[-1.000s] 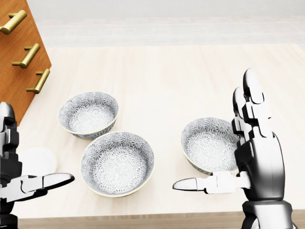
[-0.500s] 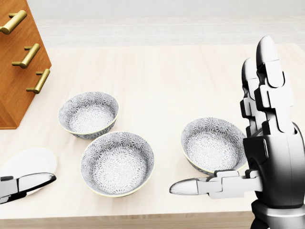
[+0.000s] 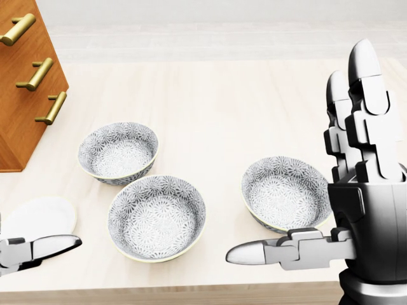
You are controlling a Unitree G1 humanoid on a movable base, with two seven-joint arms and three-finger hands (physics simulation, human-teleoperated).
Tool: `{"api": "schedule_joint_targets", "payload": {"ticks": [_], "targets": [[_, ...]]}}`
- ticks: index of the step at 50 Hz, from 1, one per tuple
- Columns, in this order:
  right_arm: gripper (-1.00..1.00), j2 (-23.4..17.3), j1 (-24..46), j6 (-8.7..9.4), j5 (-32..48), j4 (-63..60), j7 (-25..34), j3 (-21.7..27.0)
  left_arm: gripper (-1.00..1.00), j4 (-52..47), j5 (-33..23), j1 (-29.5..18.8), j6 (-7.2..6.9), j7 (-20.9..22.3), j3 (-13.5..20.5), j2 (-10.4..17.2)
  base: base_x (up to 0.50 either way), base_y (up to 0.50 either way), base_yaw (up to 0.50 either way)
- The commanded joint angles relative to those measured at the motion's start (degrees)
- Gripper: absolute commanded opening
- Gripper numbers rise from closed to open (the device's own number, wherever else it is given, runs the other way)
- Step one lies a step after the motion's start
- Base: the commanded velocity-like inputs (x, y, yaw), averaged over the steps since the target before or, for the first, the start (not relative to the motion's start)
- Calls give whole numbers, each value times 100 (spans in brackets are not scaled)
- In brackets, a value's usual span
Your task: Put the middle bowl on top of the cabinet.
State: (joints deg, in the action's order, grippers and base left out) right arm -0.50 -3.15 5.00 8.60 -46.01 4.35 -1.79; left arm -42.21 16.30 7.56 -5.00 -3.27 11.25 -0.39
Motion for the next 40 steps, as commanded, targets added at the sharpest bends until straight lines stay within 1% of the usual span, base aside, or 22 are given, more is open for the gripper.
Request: {"api": "schedule_joint_targets", "payload": {"ticks": [1, 2, 3, 5, 6, 9, 15, 17, 22, 24, 27, 31, 35, 38, 40], "targets": [[100, -17, -76, 0, 38, -2, -13, -21, 100, 213, -134, -13, 0, 52, -1, 13, 0, 39, 0], [100, -23, -79, 0, 32, -10, 32, -61, 100, 173, 0, 0, 0, 54, 22, -2, 0, 50, 0], [100, -7, -102, 0, 8, 30, 26, -55, 100, 226, -140, 40, 0, 98, -25, 9, 0, 50, 0], [100, -6, -118, 0, 27, 68, 18, -82, 100, 160, 89, 22, 0, 97, 9, -18, 0, 50, 0], [100, -1, -120, 0, 24, 44, 16, -84, 100, 258, -52, 27, 0, 108, -13, -9, 0, 50, 0], [100, -56, -160, 0, 133, 36, 11, -148, 100, 226, -35, 35, 0, 110, -5, -4, 0, 50, 0], [100, -25, -128, 0, 53, -11, 57, -35, 100, 187, -152, 43, 0, 114, -44, -4, 0, 50, 0], [100, -17, -97, 0, 12, -12, 60, 39, 100, 64, 86, 27, 0, 86, 23, -32, 0, 50, 0], [100, -4, -153, 0, 35, 85, 43, -27, 100, 100, -29, 29, 0, 68, 21, -15, 0, 50, 0], [100, -5, -134, 0, 14, 69, 40, 23, 100, -14, -7, 21, 0, 36, 41, -8, 0, 50, 0], [100, 20, -149, 0, -58, 28, 62, 2, 100, 73, -71, 46, 0, 77, -8, -24, 11, 47, 0], [100, 0, -200, 0, -33, 181, 49, -87, 100, 36, -84, 55, 0, 88, -19, -18, 19, 2, 0], [100, -25, -116, 0, -28, -47, 97, -55, 100, 37, -95, 55, 0, 100, -33, -20, 5, 1, 0], [100, -15, -169, 0, -6, 62, 109, -139, 100, 66, -225, 86, 0, 139, -112, -4, 39, 11, 0], [100, -32, -164, 0, 69, 124, 98, -207, 100, 7, -211, 89, 0, 143, -118, -9, 46, 23, 0]]}}
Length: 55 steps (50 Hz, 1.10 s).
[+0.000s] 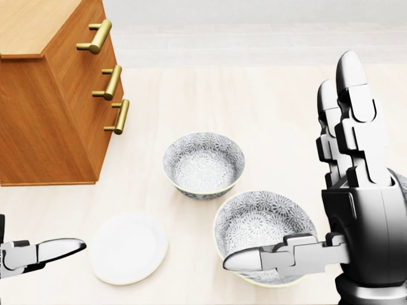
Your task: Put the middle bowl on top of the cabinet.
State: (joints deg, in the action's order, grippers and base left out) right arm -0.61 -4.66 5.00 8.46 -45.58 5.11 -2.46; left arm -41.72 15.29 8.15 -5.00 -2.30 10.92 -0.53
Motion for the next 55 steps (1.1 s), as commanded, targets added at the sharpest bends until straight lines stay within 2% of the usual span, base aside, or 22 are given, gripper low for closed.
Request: {"api": "schedule_joint_targets", "payload": {"ticks": [1, 9, 15, 25, 29, 50, 55], "targets": [[100, -11, 13, 0, 69, 84, 26, -121, 100, -23, -110, 13, 0, 49, -78, 4, 45, 23, 0], [100, -8, 104, 0, 203, 97, 52, -293, 100, -26, -134, 19, 0, 54, -73, -4, 37, 37, 0], [100, 2, 29, 0, 174, 104, 43, -193, 100, 11, -207, 20, 0, 48, -64, -12, 17, 40, 0], [100, 5, 65, 0, 253, 168, 23, -233, 100, 47, -209, 10, 0, 63, -38, -15, 22, 14, 0], [100, -13, 89, 0, 275, 201, 39, -220, 100, -14, -96, -78, 0, 13, 82, 10, 12, 21, 0], [100, -24, 122, 0, 256, 56, 155, -90, 100, -182, -111, -12, 0, 76, 10, 4, 3, 6, 0], [100, -69, 107, 0, 394, 70, 141, -123, 100, -53, -175, -14, 0, 126, -13, -1, 47, 0, 0]]}}
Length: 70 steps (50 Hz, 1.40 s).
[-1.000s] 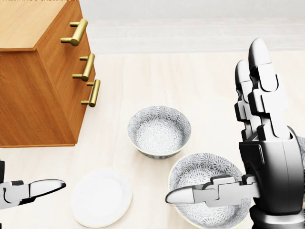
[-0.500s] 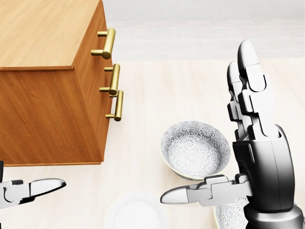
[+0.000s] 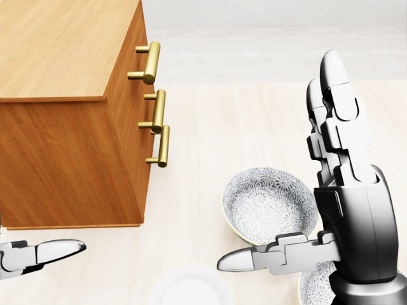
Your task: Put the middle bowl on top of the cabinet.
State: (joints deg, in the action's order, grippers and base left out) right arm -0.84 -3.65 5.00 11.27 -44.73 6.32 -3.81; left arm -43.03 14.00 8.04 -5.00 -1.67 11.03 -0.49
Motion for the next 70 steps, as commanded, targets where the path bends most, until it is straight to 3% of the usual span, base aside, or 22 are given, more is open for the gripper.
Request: {"api": "schedule_joint_targets", "payload": {"ticks": [1, 13, 21, 32, 35, 45, 54, 70], "targets": [[100, -35, -7, 0, 92, 7, 46, 0, 100, 67, 7, -13, 0, 54, -7, -8, 50, 0, 0], [100, -67, -164, 0, -126, -275, 107, 528, 100, -4, 32, 51, 0, 99, -26, -18, 14, 0, 0], [100, -116, -402, 0, -280, -579, 402, 1047, 100, -161, 458, 28, 0, 183, 49, -30, 0, 0, 0], [100, 2, -804, 0, -505, -575, 830, 2165, 100, -34, 177, 39, 0, 181, -55, 0, 0, 0, 0], [100, 51, -691, 0, -558, -459, 740, 2685, 100, -49, 155, 99, 0, 213, -55, -2, 0, 0, 0], [100, 90, -849, 0, -264, -15, 644, 3386, 100, -85, 161, 71, 0, 193, -48, -12, 0, 0, 0], [100, 220, -1041, 0, -403, -87, 1023, 4145, 100, 55, 129, 109, 0, 268, -58, -30, 0, 0, 0], [100, 345, -1275, 0, -161, 647, 1337, 4810, 100, 179, -96, 105, 0, 253, -114, -16, 0, 0, 0]]}}
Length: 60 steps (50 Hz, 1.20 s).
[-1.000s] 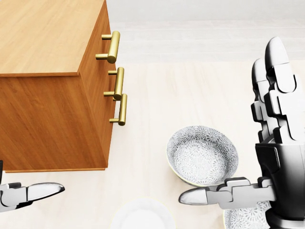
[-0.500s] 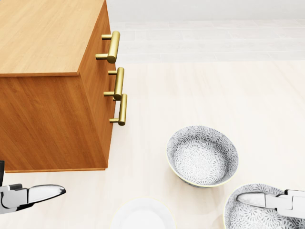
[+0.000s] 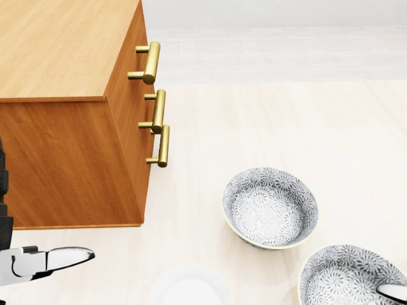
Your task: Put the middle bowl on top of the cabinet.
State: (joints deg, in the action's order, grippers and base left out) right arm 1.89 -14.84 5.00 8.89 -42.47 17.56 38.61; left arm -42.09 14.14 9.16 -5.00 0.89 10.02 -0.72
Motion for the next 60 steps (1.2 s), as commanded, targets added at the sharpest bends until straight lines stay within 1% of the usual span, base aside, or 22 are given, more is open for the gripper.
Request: {"api": "schedule_joint_targets", "payload": {"ticks": [1, 5, 6, 9, 10, 12, 13, 14, 15, 19, 22, 23, 24, 26, 27, 29, 32, 33, 46, 55, 56, 60], "targets": [[100, 76, -161, 0, 4, 484, 260, 631, 100, 90, -127, -2, 0, 0, -21, 7, 0, 0, 0], [100, 93, -192, 0, 51, 834, 290, 741, 100, 86, -162, 33, 0, 12, -56, -6, 0, 0, 0], [100, 10, -297, 0, 630, 1041, 103, 694, 100, 160, -268, 47, 0, -16, -63, -24, 0, 0, 0], [100, 94, -303, -253, 811, 1455, 76, 579, 100, 95, -271, 54, 0, -22, -77, -14, 0, 0, 0], [100, 99, -296, -305, 762, 1539, 80, 589, 100, 95, -265, 67, 0, -14, -76, -17, 0, 0, 0], [100, 82, -297, -204, 616, 1500, 155, 671, 100, 153, -282, 69, 0, 2, -81, -22, 0, 0, 0], [100, 47, -304, -239, 545, 1554, 169, 745, 100, 119, -275, 71, 0, -6, -82, -22, 0, 0, 0], [100, 35, -323, -161, 455, 1489, 225, 823, 100, 106, -276, 66, 0, -6, -91, -21, 0, 0, 0], [100, 21, -333, -164, 406, 1513, 238, 902, 100, 110, -284, 80, 0, 6, -108, -25, 0, 0, 0], [100, -100, -310, -349, 354, 1830, 206, 1156, 100, 53, -270, 81, 0, -2, -103, -22, 0, 0, 0], [100, -134, -267, -268, 146, 1934, 285, 1288, 100, 96, -284, 80, 0, 23, -129, -23, 0, 0, 0], [100, -216, -244, -469, 240, 2183, 186, 1336, 100, 96, -293, 74, 0, 14, -138, -25, 0, 0, 0], [100, -235, -236, -481, 206, 2226, 193, 1352, 100, 91, -307, 84, 0, 19, -148, -25, 0, 0, 0], [100, -263, -248, -377, 178, 2142, 213, 1409, 100, 80, -307, 86, 0, 20, -148, -22, 0, 0, 0], [100, -261, -248, -667, 173, 2435, 128, 1447, 100, 108, -314, 71, 0, 16, -153, -25, 0, 0, 0], [100, -305, -239, -823, 229, 2670, 52, 1443, 100, 123, -344, 79, 0, 19, -181, -29, 0, 0, 0], [100, -371, -254, -897, 207, 2810, -3, 1484, 100, 113, -332, 81, 0, 13, -172, -27, 0, 0, 0], [100, -404, -285, -1000, 427, 2893, -106, 1459, 100, 134, -340, 92, 0, 19, -174, -30, 0, 0, 0], [100, -665, -357, -1000, 328, 3263, -239, 1899, 100, 102, -339, 164, 0, 59, -241, -42, 0, 0, 0], [100, -679, -299, -1000, 599, 3141, -347, 1963, 100, 200, -369, 175, 0, 80, -282, -43, 0, 0, 0], [100, -649, -284, -936, 531, 3014, -292, 1955, 100, 221, -381, 180, 0, 84, -295, -44, 0, 0, 0], [100, -644, -284, -922, 534, 2996, -288, 1957, 100, 223, -381, 181, 0, 83, -296, -44, 0, 0, 0]]}}
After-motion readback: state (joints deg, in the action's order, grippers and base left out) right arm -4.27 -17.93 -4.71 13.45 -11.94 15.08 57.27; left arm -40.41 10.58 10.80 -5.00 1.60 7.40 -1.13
